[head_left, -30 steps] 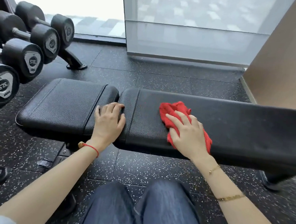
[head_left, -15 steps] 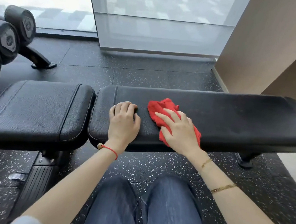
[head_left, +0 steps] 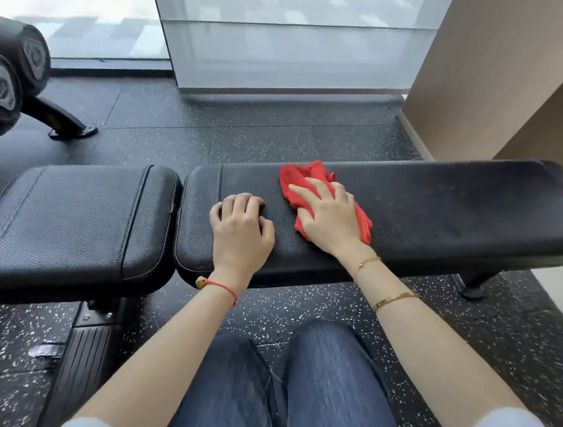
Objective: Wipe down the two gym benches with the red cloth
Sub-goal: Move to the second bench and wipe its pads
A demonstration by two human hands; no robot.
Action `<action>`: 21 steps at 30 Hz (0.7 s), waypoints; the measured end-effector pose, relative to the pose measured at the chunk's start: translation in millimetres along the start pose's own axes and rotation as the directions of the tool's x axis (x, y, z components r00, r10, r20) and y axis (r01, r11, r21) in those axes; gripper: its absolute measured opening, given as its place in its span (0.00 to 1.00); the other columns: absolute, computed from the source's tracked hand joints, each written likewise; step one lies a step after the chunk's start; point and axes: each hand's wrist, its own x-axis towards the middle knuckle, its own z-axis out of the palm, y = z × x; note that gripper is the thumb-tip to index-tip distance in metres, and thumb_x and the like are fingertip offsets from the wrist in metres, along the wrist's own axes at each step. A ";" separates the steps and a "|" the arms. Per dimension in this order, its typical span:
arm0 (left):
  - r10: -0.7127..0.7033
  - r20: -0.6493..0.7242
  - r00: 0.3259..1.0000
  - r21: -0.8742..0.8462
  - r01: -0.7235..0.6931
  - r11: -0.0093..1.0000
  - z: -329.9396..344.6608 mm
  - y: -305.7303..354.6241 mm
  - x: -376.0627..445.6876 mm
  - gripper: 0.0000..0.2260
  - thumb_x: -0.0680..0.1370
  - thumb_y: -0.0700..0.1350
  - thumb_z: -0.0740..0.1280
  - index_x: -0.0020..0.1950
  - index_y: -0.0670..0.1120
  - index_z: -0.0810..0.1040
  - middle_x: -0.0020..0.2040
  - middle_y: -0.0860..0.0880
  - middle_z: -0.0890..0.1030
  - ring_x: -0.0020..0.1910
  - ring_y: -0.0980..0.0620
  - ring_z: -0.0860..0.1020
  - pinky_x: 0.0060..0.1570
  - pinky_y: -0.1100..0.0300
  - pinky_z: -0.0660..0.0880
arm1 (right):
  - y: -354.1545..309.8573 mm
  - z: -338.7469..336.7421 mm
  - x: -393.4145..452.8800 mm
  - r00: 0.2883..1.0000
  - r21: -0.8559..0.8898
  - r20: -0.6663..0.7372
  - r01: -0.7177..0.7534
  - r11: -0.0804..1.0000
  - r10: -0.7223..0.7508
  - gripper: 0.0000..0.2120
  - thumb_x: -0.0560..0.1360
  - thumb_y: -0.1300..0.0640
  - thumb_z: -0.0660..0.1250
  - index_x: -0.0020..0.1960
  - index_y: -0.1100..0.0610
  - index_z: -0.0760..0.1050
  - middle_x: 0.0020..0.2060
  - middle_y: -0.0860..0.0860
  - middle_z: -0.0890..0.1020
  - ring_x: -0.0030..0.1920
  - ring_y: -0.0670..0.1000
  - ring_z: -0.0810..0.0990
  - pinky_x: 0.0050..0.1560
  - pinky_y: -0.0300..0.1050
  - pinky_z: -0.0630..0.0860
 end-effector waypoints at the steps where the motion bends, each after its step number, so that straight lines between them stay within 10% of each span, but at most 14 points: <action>1: 0.001 0.003 1.000 -0.006 -0.001 1.000 -0.3 -0.2 -0.4 0.13 0.73 0.47 0.61 0.55 0.48 0.78 0.57 0.50 0.79 0.60 0.46 0.74 0.65 0.47 0.65 | 1.0 -0.9 -7.7 1.000 0.009 0.003 0.027 1.000 -0.027 0.22 0.77 0.49 0.60 0.70 0.39 0.69 0.72 0.44 0.68 0.68 0.58 0.65 0.69 0.54 0.60; 6: 0.010 0.026 1.000 -0.002 -0.010 1.000 -3.8 0.5 -1.2 0.12 0.73 0.46 0.62 0.55 0.48 0.78 0.57 0.49 0.79 0.60 0.45 0.74 0.65 0.47 0.65 | 28.6 -7.9 -43.5 0.996 0.018 -0.039 0.079 0.997 -0.078 0.21 0.77 0.49 0.61 0.69 0.39 0.70 0.70 0.42 0.70 0.66 0.56 0.67 0.67 0.53 0.61; 15: 0.013 0.043 0.999 -0.011 -0.012 1.000 -4.7 0.5 -2.2 0.13 0.74 0.46 0.62 0.56 0.46 0.78 0.57 0.48 0.79 0.60 0.44 0.74 0.67 0.46 0.65 | 54.3 -12.0 0.1 0.957 -0.030 -0.033 -0.290 0.957 0.289 0.21 0.77 0.48 0.58 0.70 0.39 0.68 0.72 0.45 0.67 0.67 0.61 0.65 0.69 0.54 0.59; 21: -0.002 0.031 1.000 -0.016 0.003 1.000 -4.1 2.1 -2.4 0.13 0.73 0.46 0.63 0.56 0.47 0.79 0.58 0.48 0.80 0.60 0.44 0.74 0.67 0.47 0.65 | 7.6 -0.3 0.4 0.996 0.011 0.001 -0.095 0.995 0.095 0.22 0.76 0.49 0.60 0.70 0.39 0.69 0.71 0.45 0.69 0.66 0.60 0.66 0.69 0.54 0.60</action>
